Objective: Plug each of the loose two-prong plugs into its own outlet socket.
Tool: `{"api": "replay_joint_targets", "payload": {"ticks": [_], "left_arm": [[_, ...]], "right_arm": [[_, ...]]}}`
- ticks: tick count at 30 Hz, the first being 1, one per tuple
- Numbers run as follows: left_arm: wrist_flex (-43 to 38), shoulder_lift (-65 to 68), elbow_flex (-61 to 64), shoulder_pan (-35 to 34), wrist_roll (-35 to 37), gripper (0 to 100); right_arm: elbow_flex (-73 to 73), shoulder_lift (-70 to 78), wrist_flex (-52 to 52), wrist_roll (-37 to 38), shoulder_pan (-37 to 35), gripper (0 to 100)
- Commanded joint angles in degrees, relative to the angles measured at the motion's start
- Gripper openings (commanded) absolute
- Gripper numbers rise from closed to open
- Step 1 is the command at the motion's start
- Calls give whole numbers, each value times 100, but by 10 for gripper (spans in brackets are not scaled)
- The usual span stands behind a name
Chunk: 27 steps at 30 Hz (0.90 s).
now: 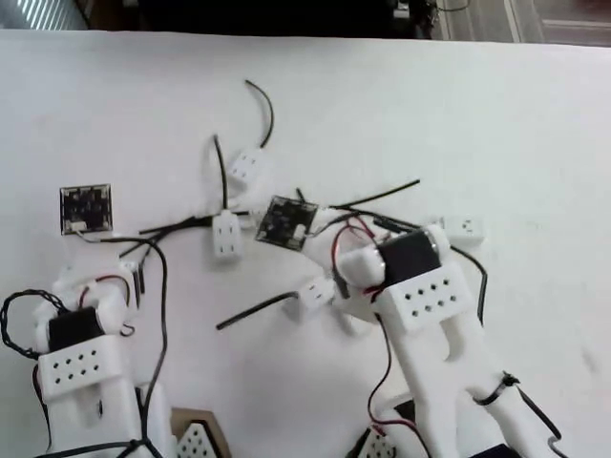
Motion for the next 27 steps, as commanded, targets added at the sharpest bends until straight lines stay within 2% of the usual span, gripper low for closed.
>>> {"api": "replay_joint_targets", "payload": {"ticks": [1,4,8,12,15,20,27], "left_arm": [[-114,-136,-35,4,44,139],[-114,-136,-35,13,44,139],[-114,-136,-35,13,44,139],[-114,-136,-35,13,44,139],[-114,-136,-35,13,44,139],[-114,-136,-26,13,44,139],[-114,-119,-26,13,44,139]], "right_arm": [[-79,-48,-101,343,330,364],[431,-48,-391,721,338,365],[1512,-48,-1429,1099,-31,375],[2048,-40,-2290,1081,-347,482],[2075,40,-2571,800,-585,491],[2048,971,-3037,774,-989,490],[1257,2466,-3204,774,-1007,490]]}}
